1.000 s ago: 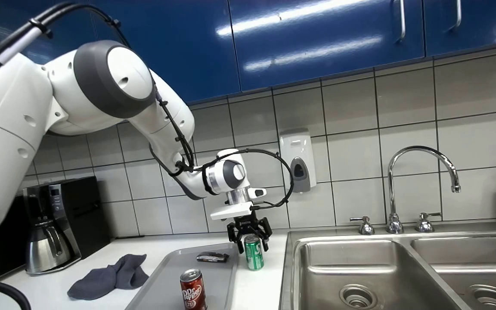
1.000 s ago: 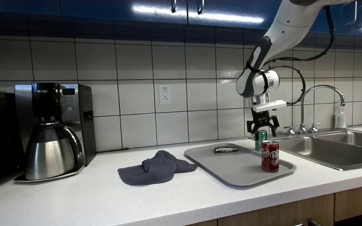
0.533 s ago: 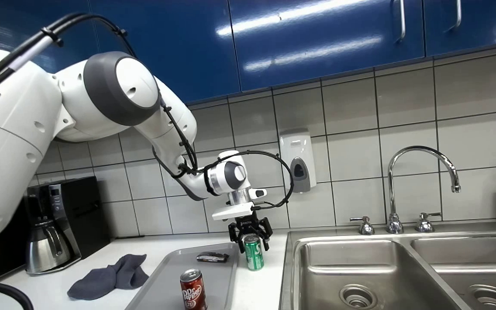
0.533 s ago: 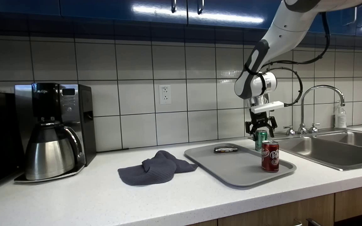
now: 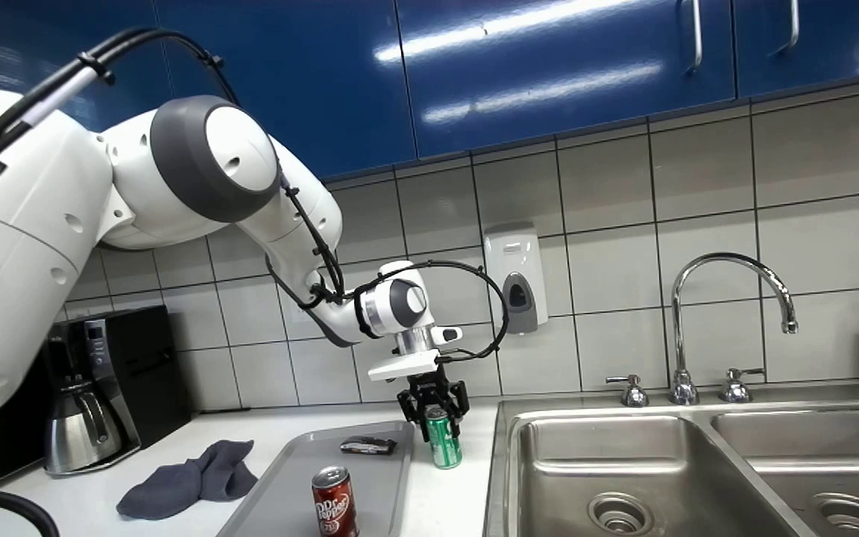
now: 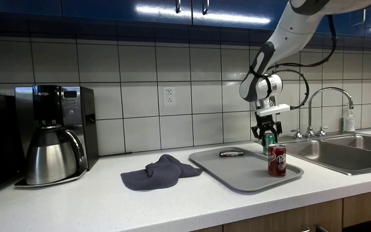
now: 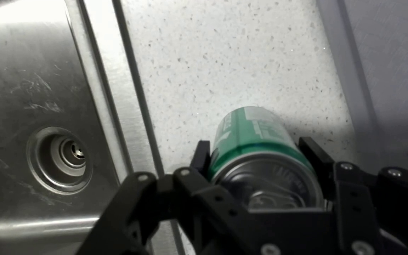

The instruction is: Put the can on the tray

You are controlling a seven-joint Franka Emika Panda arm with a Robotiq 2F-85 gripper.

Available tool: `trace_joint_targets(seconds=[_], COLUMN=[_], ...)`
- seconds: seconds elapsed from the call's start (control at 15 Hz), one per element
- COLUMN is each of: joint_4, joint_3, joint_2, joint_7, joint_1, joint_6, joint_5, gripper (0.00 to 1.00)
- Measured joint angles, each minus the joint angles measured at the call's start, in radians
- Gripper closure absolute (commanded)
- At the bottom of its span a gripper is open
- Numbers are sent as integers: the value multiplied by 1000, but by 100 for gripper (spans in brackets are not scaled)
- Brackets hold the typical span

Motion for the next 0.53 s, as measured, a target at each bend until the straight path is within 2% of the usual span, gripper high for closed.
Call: trace_joint_targets(seconds=[0.53], joint_4=[-2], joint_3=[5], joint_2=[-22], joint_7=[-15], joint_1=[-8], joint_6=[-21], joint_5=[30], gripper=[60])
